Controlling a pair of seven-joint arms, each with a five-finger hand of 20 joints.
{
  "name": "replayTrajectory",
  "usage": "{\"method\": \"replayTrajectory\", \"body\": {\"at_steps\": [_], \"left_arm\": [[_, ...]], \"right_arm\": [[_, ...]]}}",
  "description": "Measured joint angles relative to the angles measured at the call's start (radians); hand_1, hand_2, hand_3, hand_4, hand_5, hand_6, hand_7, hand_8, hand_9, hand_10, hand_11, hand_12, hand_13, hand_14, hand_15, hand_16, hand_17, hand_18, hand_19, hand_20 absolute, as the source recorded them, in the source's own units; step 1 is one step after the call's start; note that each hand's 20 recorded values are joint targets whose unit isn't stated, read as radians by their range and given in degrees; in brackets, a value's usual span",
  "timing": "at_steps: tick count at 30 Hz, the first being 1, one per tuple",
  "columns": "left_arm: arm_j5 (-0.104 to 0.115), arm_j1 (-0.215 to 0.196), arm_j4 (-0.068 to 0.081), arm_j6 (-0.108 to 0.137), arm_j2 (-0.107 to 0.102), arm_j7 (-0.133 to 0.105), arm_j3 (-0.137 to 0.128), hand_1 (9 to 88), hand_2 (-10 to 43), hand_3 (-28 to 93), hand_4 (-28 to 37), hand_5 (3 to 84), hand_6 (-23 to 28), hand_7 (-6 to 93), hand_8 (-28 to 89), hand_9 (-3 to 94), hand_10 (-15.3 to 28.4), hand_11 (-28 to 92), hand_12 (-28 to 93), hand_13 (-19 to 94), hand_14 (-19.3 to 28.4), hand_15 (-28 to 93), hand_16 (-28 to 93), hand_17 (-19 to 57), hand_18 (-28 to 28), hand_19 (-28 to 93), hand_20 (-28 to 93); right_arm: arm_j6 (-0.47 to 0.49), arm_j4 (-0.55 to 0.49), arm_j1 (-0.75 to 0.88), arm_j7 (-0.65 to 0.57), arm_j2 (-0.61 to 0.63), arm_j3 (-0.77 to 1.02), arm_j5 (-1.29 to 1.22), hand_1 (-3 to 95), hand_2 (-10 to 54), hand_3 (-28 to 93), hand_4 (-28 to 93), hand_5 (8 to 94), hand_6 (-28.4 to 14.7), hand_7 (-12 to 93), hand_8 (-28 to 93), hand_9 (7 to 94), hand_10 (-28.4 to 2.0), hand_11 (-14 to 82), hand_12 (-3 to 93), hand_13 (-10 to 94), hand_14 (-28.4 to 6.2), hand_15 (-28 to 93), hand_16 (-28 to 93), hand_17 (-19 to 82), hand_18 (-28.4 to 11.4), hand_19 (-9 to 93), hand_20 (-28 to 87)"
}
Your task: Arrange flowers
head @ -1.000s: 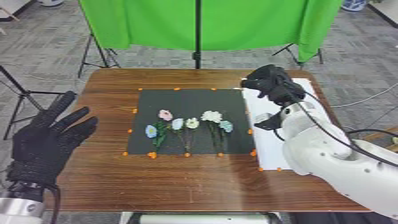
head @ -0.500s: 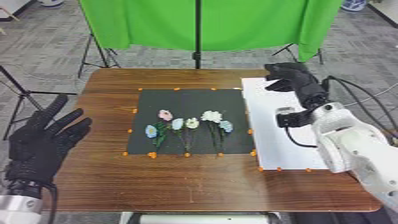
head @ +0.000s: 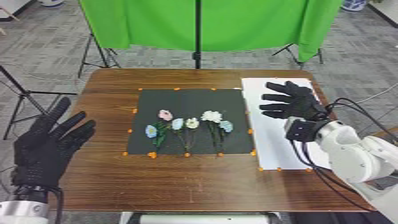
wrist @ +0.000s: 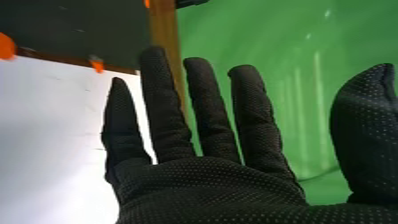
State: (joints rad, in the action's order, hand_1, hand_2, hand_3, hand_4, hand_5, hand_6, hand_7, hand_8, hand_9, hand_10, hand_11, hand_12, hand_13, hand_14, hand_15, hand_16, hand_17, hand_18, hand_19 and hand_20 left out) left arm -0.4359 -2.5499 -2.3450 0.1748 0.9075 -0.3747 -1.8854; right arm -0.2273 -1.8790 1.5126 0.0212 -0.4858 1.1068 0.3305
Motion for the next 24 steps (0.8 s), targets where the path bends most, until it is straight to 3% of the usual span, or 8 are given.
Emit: {"method": "replayTrajectory", "body": {"at_steps": [24], "left_arm": [[0.002, -0.001, 0.002, 0.001, 0.010, 0.014, 0.002, 19.6, 6.0, 75, -28.3, 26.8, 3.0, 14.9, -11, 26.5, 17.1, 18, 12, 20, 25.3, 38, -4, -9.8, 24.2, 49, 17]], "right_arm": [[0.039, 0.009, 0.036, 0.002, 0.002, 0.017, -0.051, 16.0, 5.2, 79, -28, 44.5, 0.6, 14, -12, 49.5, -13.8, 9.7, 13.5, 41, -18.7, 33, 15, 3, -25.1, 50, 16]]}}
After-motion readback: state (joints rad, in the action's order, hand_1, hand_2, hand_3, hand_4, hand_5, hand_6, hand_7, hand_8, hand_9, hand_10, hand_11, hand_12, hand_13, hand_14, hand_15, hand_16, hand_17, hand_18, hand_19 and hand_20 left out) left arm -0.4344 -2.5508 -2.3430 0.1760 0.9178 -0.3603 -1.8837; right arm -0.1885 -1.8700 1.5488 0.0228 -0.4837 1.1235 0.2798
